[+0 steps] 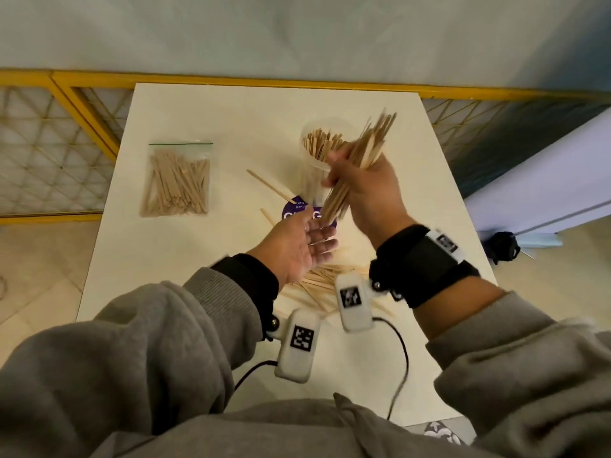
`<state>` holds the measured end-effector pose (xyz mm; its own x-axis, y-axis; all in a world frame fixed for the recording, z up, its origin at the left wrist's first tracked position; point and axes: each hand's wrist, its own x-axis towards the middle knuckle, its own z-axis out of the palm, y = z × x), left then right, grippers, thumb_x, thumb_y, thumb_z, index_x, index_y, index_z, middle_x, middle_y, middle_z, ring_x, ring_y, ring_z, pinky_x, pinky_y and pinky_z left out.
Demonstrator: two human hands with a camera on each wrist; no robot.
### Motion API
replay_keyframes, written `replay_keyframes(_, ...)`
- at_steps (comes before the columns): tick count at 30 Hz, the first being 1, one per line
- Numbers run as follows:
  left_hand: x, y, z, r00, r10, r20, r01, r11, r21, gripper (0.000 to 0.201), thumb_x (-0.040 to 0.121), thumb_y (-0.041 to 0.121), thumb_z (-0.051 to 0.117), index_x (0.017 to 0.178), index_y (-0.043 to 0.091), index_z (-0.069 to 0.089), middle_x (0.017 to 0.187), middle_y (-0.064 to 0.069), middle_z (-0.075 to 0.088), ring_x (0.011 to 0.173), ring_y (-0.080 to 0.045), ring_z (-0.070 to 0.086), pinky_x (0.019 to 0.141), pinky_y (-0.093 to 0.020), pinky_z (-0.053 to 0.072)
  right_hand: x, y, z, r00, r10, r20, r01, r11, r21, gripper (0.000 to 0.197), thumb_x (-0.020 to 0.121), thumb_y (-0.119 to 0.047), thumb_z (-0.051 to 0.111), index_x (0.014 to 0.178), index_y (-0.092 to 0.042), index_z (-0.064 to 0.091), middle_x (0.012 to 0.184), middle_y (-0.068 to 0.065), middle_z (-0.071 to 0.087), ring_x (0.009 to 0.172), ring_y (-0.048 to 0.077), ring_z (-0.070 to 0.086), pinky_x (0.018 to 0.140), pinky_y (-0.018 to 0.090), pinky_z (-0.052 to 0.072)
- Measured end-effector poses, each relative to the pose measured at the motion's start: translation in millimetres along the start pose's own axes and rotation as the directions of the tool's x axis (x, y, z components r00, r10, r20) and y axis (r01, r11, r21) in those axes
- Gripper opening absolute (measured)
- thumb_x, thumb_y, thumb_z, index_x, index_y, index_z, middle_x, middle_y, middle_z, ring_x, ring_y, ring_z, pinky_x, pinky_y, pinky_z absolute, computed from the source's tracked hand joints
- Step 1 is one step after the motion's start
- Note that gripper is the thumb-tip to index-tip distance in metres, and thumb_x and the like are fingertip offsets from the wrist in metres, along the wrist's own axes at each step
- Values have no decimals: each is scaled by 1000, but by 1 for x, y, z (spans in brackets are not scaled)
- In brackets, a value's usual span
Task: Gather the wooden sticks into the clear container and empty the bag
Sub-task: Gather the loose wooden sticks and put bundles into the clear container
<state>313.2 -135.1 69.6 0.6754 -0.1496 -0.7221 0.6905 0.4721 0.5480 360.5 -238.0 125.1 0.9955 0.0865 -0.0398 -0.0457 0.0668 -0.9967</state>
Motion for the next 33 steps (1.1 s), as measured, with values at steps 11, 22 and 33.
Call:
replay_keyframes(11,61,36,-57,876,482,2,-181,326,928,52,93,43,48,135,12,45,140,-10,44,124,-21,46,96,-24,32,99,2,3,996,-66,-57,57,986,-154,31,72,-15,81,87,-15,54,78,3,62,76,19,64,75,30,56)
replay_keyframes(22,124,48,-88,908,379,180,-69,-290,955,62,95,51,33,149,25,17,160,-5,7,146,-31,1,115,-54,9,85,17,-44,962,-271,-36,216,835,-506,49,94,-41,54,138,-20,45,143,0,48,133,7,41,111,20,34)
replay_keyframes(33,49,-41,-94,932,333,144,-69,-225,972,74,91,64,15,151,23,4,160,-2,-5,146,-25,-6,118,-41,3,95,25,-19,872,-261,413,473,237,-849,55,100,-41,34,149,-14,31,159,6,26,149,24,16,120,43,3)
